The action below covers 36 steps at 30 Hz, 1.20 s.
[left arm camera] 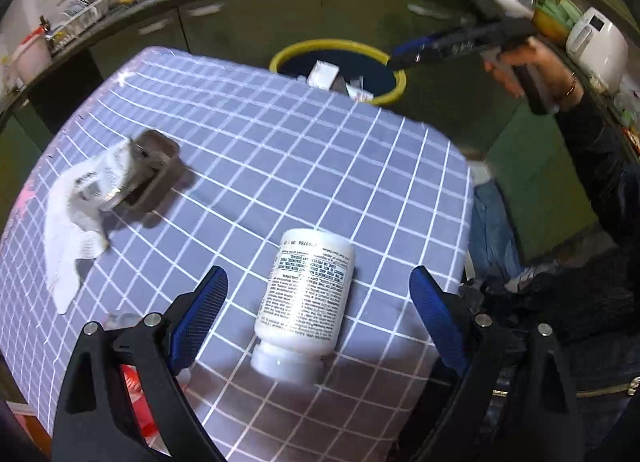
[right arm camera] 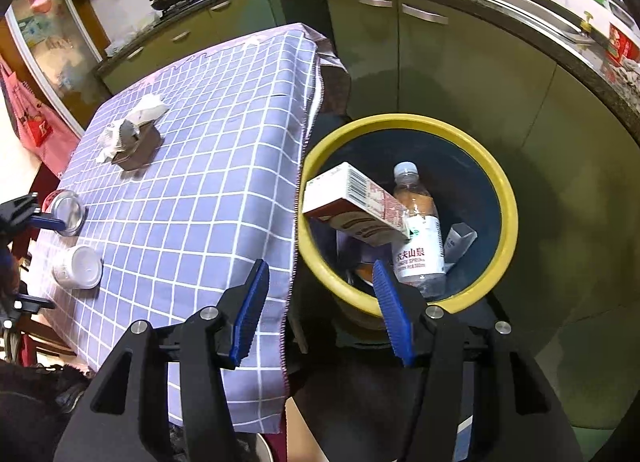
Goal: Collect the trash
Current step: 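Reach the left tool to the white pill bottle and grasp it, then lift the pill bottle with the left tool over the bin and release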
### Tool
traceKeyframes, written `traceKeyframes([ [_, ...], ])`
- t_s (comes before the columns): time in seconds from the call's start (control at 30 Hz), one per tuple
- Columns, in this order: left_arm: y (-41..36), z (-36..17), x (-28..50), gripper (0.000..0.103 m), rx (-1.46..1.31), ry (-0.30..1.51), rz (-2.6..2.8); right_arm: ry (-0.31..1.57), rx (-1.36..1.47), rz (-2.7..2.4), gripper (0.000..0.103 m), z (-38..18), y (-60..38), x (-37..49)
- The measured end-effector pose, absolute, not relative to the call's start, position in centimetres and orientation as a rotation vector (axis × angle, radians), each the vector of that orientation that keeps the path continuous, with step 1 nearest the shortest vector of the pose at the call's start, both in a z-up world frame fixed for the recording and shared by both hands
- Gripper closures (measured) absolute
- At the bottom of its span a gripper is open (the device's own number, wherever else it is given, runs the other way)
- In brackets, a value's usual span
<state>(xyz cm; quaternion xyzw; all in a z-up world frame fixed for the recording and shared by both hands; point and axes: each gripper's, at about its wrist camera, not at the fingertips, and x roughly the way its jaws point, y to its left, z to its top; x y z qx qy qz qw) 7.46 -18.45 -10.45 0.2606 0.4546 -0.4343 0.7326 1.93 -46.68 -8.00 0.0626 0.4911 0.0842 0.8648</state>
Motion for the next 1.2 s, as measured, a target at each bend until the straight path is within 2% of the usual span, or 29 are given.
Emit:
traceKeyframes([
  [0.1, -18.6, -11.6, 8.1, 0.016, 0.574, 1.035, -0.959, 1.035, 0.130, 0.183, 0.049, -8.3, -46.4, 2.3],
  [0.2, -18.8, -12.3, 8.5, 0.021, 0.573, 1.056, -0.957, 1.045, 0.135, 0.190, 0.049, -8.8, -46.2, 2.6],
  [0.27, -18.9, -12.7, 8.7, 0.028, 0.575, 1.064, -0.961, 1.052, 0.136, 0.197, 0.049, -9.2, -46.1, 2.8],
  [0.43, -19.2, -13.5, 8.6, 0.032, 0.607, 1.075, -0.962, 1.062, 0.138, 0.206, 0.049, -9.6, -45.9, 2.9],
  [0.87, -18.7, -13.6, 8.6, 0.054, 0.615, 1.084, -0.941, 1.059, 0.139, 0.219, 0.049, -9.4, -45.6, 2.6],
  [1.2, -18.5, -12.1, 8.8, 0.056, 0.560, 1.064, -0.932, 1.042, 0.146, 0.220, 0.049, -8.8, -45.7, 2.1],
])
